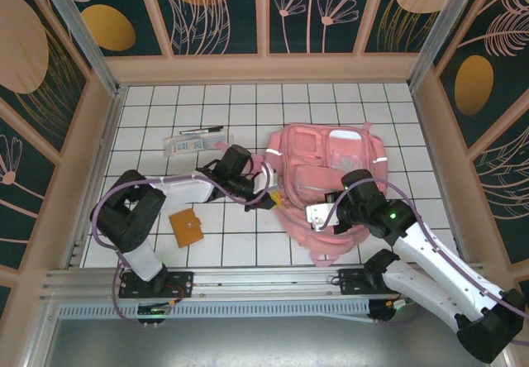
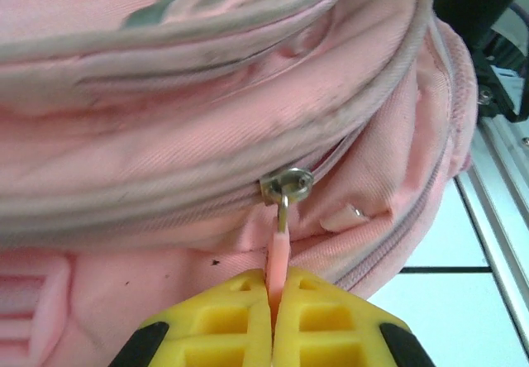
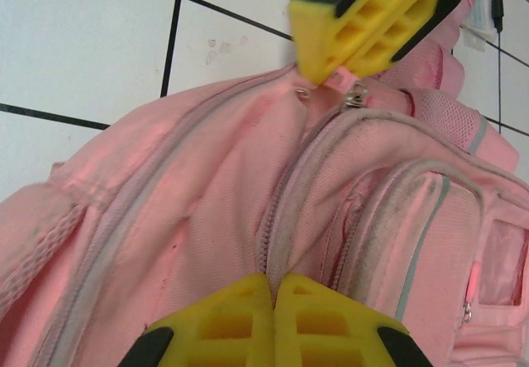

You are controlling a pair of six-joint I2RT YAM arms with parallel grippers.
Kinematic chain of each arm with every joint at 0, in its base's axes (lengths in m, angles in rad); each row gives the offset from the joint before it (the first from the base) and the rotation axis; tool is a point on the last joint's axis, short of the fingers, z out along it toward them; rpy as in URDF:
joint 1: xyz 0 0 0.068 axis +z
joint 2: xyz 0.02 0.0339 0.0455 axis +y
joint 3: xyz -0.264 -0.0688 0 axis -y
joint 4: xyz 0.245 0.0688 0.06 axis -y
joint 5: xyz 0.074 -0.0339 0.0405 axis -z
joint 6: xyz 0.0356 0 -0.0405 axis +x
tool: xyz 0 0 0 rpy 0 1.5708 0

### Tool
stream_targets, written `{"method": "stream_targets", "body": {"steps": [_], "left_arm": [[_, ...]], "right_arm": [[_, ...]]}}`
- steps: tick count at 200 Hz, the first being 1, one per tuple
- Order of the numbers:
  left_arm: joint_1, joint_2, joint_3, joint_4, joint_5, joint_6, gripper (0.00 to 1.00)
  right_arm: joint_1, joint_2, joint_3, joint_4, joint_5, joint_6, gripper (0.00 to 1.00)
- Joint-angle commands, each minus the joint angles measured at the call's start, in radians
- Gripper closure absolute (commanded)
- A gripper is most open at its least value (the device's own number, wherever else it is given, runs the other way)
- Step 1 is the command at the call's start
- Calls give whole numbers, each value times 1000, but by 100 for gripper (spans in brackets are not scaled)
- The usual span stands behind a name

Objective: Pack books, pencil case, and school supplies into a backpack

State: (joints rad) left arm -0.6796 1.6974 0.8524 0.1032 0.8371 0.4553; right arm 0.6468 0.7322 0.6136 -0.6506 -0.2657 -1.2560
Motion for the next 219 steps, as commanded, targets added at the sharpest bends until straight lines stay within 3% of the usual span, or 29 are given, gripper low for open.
{"method": "stream_targets", "body": {"steps": [1,68,106,139,154,189,196,209,219], "left_arm": [[80,-21,20,24,-181,-62,100],[90,67,114,-1,-351,-95,100],[92,167,268,-22,-548,-153,100],[99,226,347,-13,-561,-210,100],[99,205,335,8,-541,-236,88],[101,61,275,-31,-557,-292,82],[100,25,265,-56,-573,-305,77],[100,-65,242,-85,-657,-386,64],[101,-126,226,-114,-720,-448,60]], "right_arm": [[29,-24,-24,-83,-1,-46,100],[96,-23,-25,-83,-6,-64,100],[134,-24,-18,-62,-26,-79,100],[137,-22,-21,15,-22,7,100],[124,-18,-22,73,-14,119,72],[50,-4,26,100,-36,392,44],[40,-4,44,115,-52,467,40],[38,-2,76,195,-45,678,33],[36,0,94,284,8,915,21]]}}
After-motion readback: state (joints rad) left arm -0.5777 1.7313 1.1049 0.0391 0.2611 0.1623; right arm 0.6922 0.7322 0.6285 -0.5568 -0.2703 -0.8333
